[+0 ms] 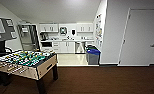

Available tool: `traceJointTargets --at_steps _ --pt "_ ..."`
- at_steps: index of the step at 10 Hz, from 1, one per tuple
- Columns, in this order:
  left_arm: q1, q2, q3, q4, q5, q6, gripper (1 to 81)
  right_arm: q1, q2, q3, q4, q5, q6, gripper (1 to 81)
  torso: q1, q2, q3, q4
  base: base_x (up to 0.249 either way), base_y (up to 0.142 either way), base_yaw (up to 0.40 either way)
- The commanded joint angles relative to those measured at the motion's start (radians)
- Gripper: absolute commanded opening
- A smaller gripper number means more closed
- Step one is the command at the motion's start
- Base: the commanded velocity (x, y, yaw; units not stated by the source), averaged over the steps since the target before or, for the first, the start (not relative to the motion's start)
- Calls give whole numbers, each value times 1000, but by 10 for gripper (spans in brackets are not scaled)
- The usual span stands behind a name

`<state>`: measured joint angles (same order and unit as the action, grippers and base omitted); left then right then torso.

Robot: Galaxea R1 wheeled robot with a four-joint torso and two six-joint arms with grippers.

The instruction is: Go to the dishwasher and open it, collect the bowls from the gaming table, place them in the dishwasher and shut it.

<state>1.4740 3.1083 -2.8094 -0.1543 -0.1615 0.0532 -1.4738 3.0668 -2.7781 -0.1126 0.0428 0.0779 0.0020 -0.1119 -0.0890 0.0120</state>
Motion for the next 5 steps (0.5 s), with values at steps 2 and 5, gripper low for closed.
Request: traceJointTargets --at_steps 2,5 --pt "-62 -2 -1 -4 37 2 811 62 5 6 10 -43 2 811 0 0 0 0 67 0 0" --pt "-62 1 -1 -4 37 2 811 62 9 6 10 -43 0 811 -1 0 0 0 91 0 0"
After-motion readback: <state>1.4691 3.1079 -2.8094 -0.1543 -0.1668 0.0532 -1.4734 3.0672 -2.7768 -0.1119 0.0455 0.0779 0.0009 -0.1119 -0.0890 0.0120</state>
